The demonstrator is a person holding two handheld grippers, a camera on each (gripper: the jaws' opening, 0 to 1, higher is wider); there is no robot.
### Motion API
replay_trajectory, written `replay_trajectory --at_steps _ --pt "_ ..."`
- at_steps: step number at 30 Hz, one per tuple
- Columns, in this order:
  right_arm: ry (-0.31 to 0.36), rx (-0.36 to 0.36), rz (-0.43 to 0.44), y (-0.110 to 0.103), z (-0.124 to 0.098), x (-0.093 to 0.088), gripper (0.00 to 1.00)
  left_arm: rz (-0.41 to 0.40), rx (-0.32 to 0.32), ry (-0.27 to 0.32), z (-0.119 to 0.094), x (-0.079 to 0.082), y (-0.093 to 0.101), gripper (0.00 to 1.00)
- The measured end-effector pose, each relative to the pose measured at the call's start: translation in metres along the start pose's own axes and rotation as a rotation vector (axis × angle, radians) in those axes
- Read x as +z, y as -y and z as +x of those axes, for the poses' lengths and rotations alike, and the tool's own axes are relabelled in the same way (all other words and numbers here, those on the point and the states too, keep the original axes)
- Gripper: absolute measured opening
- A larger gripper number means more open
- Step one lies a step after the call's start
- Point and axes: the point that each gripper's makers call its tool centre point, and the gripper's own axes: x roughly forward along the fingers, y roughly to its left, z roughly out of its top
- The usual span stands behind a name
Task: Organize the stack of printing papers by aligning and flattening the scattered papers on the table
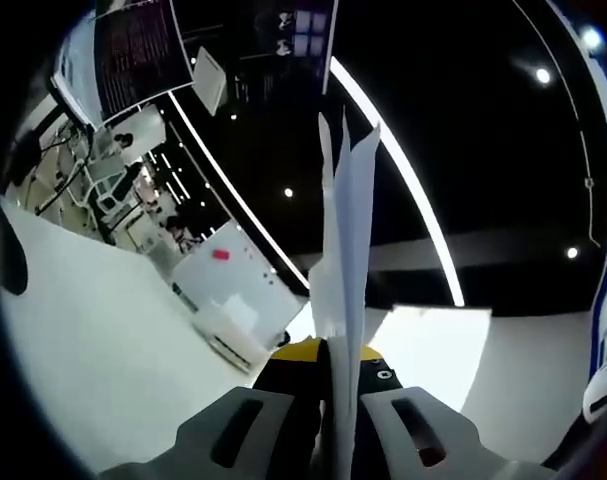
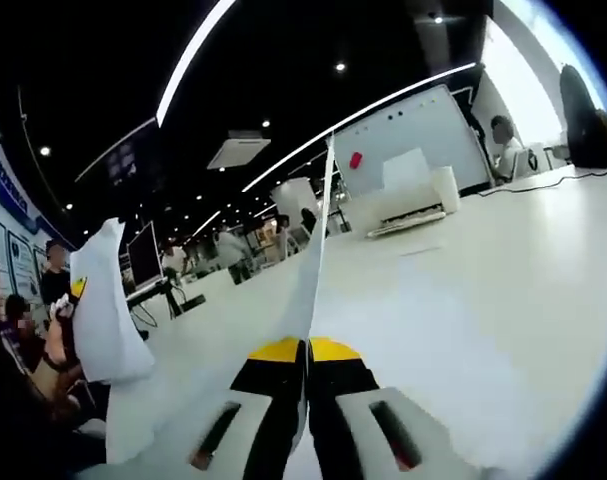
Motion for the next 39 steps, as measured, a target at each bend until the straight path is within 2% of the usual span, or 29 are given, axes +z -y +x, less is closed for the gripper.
replay_trajectory --at_steps 6,15,24,39 --pt "0.008 0.012 0.002 0.007 0.001 0.007 0.0 0.001 0.002 -0.001 0.001 0.001 -0.001 0.06" --pt "0.004 0.052 -0.019 0.001 0.005 0.016 0.0 0.0 0.0 -0.004 0.002 0.0 0.0 0.06" --pt "0.023 0.115 -0.065 -0.035 0.008 0.03 0.0 0.002 -0.001 -0.001 0.0 0.003 0.0 0.06" --pt "0.041 0.171 -0.149 -0.073 0.008 0.051 0.0 0.001 0.0 -0.001 -0.002 0.004 0.0 0.06"
